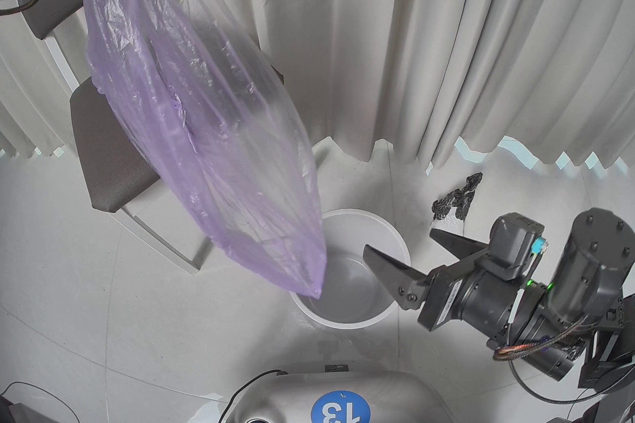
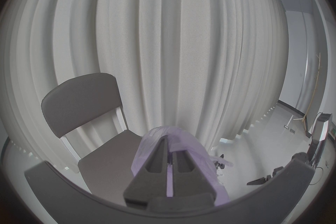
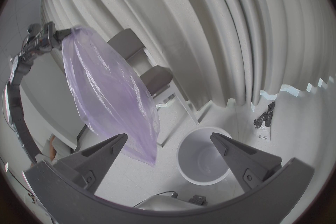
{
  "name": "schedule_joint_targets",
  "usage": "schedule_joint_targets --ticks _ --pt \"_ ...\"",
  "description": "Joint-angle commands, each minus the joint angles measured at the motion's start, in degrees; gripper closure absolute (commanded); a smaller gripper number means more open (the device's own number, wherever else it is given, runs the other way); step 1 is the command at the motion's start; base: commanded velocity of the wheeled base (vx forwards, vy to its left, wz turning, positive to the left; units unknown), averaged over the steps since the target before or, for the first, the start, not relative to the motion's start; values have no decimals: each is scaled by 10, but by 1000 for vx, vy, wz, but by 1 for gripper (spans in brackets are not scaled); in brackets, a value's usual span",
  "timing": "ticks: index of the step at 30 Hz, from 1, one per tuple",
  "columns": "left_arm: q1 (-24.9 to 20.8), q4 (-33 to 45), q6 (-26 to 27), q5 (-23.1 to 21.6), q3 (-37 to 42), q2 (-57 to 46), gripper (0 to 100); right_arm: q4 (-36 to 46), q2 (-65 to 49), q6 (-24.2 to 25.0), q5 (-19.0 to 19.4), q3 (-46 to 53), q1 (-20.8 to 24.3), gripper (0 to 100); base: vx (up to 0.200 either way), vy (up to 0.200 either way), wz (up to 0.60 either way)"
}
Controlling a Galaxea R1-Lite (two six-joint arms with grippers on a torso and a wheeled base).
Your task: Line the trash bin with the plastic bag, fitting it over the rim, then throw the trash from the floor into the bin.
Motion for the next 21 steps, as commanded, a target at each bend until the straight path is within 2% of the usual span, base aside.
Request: schedule_joint_targets --ticks 1,4,6,10,14,21 --pt "-3 1 -1 1 0 2 100 -2 46 2 1 -3 16 0 0 0 0" --pt "-4 1 -1 1 2 2 100 -20 71 1 1 -4 31 0 0 0 0" --pt "-9 1 -1 2 0 4 100 -62 110 0 0 -4 55 0 0 0 0" --pt "-13 1 1 3 -2 5 100 -108 155 -7 1 -7 75 0 0 0 0" --pt "-12 15 1 3 -10 4 100 -114 175 -9 2 -33 96 0 0 0 0" --pt "-13 25 1 3 -27 1 100 -111 215 -10 1 -92 96 0 0 0 0"
